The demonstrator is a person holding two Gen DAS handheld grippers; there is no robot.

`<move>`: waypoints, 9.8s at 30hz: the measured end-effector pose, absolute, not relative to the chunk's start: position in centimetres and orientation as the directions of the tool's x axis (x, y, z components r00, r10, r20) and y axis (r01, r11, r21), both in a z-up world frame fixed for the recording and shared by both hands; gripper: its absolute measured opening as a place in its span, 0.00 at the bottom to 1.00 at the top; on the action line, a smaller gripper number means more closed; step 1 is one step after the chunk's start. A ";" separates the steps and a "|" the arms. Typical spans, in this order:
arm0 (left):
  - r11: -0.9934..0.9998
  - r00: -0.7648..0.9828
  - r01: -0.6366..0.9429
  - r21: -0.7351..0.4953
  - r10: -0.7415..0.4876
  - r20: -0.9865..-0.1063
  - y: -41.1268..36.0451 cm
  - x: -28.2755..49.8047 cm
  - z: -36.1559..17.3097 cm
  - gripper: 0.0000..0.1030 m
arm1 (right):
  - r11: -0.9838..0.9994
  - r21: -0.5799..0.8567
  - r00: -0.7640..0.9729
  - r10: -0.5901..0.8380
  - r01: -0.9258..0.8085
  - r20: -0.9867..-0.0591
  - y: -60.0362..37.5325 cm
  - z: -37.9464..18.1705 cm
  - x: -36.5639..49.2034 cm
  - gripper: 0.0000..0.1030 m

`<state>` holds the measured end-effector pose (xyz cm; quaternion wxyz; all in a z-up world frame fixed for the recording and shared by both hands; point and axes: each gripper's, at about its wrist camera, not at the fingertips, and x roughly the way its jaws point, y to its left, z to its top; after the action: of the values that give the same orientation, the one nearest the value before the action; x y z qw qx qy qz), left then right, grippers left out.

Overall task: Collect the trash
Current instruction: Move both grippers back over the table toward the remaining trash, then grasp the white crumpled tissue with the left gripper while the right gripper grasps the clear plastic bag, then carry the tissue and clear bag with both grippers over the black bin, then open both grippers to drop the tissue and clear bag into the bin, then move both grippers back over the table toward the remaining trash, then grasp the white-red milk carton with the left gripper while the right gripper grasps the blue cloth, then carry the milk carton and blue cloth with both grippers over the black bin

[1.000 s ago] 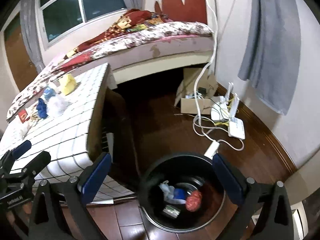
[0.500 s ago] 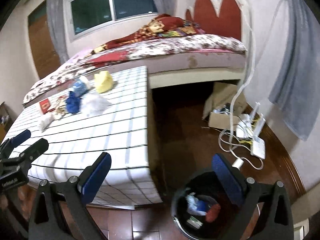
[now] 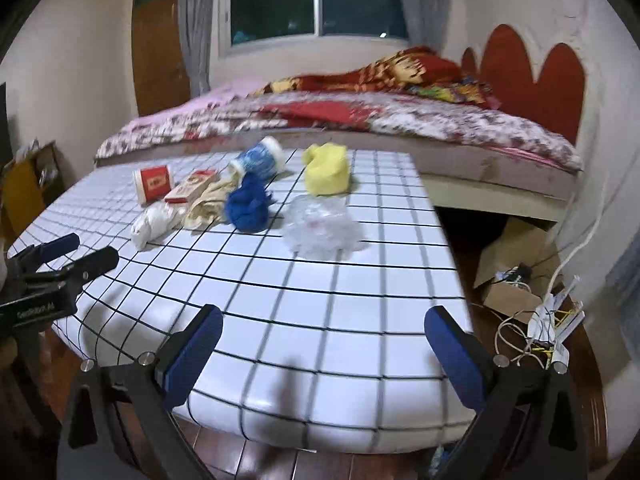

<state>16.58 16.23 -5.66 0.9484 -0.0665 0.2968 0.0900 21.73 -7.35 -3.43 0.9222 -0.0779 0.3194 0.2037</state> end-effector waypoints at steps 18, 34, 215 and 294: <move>0.970 0.722 -0.216 -0.109 0.083 -0.687 21.8 25.0 -8.8 0.66 | 0.912 -0.023 0.611 0.255 -0.409 -0.749 -2.0 -6.9 34.4 0.88; 0.977 0.742 -0.156 -0.143 0.020 -0.670 20.7 23.8 -8.1 0.33 | 0.902 0.025 0.612 0.313 -0.431 -0.727 -3.9 -6.3 32.4 0.20; 0.975 0.763 -0.220 0.008 0.177 -0.622 18.6 17.8 -3.8 0.84 | 0.881 0.083 0.635 0.399 -0.466 -0.661 -4.4 -2.2 21.6 0.64; 0.980 0.811 0.200 0.019 -0.155 -0.565 0.1 15.6 -2.0 0.51 | 0.974 0.008 0.823 0.197 -0.228 -0.533 -24.5 0.7 14.7 0.37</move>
<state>15.65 0.10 -1.98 0.9507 0.0385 0.2933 -0.0931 14.69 -24.51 0.66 0.9542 -0.0280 0.2762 0.1116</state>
